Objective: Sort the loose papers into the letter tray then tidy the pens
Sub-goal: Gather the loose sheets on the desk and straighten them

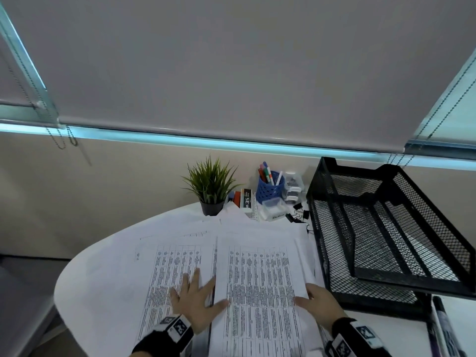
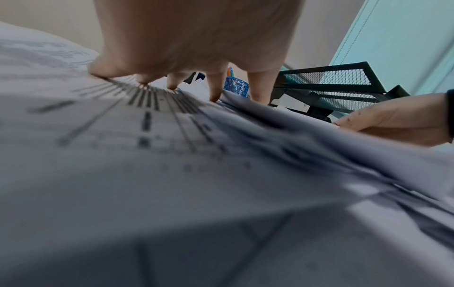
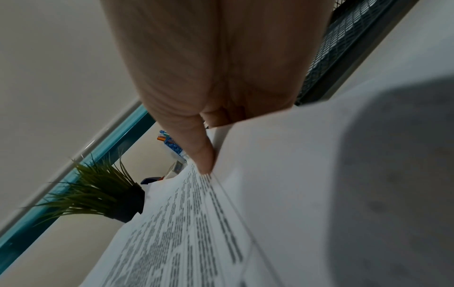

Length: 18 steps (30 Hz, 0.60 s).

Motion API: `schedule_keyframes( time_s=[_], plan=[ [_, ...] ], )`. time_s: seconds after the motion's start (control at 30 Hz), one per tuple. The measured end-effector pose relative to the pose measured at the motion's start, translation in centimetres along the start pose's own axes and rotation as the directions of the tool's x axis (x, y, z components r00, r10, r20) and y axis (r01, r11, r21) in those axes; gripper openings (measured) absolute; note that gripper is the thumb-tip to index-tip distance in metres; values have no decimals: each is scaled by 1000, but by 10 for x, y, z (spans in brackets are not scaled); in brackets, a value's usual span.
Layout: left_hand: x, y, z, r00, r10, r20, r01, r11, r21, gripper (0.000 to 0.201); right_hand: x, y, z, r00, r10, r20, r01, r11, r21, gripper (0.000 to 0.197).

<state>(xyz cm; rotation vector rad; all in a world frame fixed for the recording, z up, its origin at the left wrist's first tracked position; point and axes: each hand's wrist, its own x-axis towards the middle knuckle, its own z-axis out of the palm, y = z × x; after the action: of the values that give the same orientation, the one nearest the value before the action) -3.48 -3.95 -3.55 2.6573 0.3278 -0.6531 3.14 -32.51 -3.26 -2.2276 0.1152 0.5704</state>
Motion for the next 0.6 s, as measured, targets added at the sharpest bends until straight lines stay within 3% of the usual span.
schedule_keyframes(
  time_s=[0.1, 0.3, 0.47, 0.6],
  plan=[
    [-2, 4, 0, 1000, -9, 21, 9, 1000, 8, 143, -3, 4, -2, 998, -49, 36, 48, 998, 37, 17],
    [-2, 11, 0, 993, -32, 111, 19, 994, 112, 147, -8, 4, -9, 984, -87, 154, 74, 993, 90, 26],
    [2, 12, 12, 993, -48, 112, 31, 988, 151, 146, -13, 10, -8, 971, -139, 196, 125, 989, 82, 48],
    [5, 5, 17, 999, -42, 34, 41, 998, 41, 154, -16, 11, -6, 961, -178, 209, 154, 980, 127, 69]
  ],
)
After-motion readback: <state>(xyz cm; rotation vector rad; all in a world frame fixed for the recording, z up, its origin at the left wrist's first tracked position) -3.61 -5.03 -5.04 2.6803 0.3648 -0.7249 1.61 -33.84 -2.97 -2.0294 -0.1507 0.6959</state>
